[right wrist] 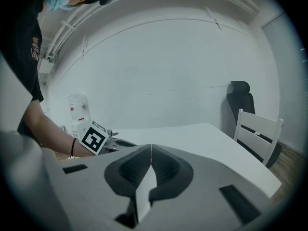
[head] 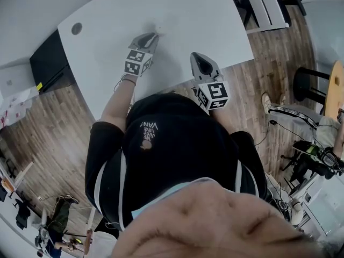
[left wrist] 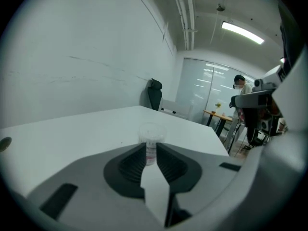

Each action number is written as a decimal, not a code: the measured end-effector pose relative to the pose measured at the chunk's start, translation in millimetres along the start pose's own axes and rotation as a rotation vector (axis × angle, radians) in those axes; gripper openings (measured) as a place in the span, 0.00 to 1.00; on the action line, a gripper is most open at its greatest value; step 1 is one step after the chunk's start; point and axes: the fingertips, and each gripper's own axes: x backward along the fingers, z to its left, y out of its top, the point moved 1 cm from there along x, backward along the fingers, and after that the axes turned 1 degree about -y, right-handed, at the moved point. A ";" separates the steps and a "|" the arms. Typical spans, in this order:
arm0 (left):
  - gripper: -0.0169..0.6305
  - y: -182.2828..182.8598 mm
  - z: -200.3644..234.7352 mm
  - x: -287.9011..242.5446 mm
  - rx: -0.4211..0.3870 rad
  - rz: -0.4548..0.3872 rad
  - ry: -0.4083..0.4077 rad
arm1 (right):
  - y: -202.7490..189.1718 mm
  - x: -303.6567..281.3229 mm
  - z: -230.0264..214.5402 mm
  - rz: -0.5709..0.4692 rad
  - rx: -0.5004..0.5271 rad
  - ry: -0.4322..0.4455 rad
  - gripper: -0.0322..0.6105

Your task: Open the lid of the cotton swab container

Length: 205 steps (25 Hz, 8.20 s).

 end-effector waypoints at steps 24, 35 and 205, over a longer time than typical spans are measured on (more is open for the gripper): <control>0.40 -13.6 0.3 -50.3 -0.094 0.101 -0.022 | -15.1 -14.2 -8.9 0.076 -0.008 0.008 0.07; 0.40 -14.5 -1.8 -59.6 -0.112 0.131 -0.015 | -17.6 -19.0 -7.3 0.083 -0.016 0.007 0.07; 0.39 64.9 -155.8 143.6 -0.234 -0.085 0.072 | 93.3 35.6 32.9 -0.223 0.116 0.260 0.44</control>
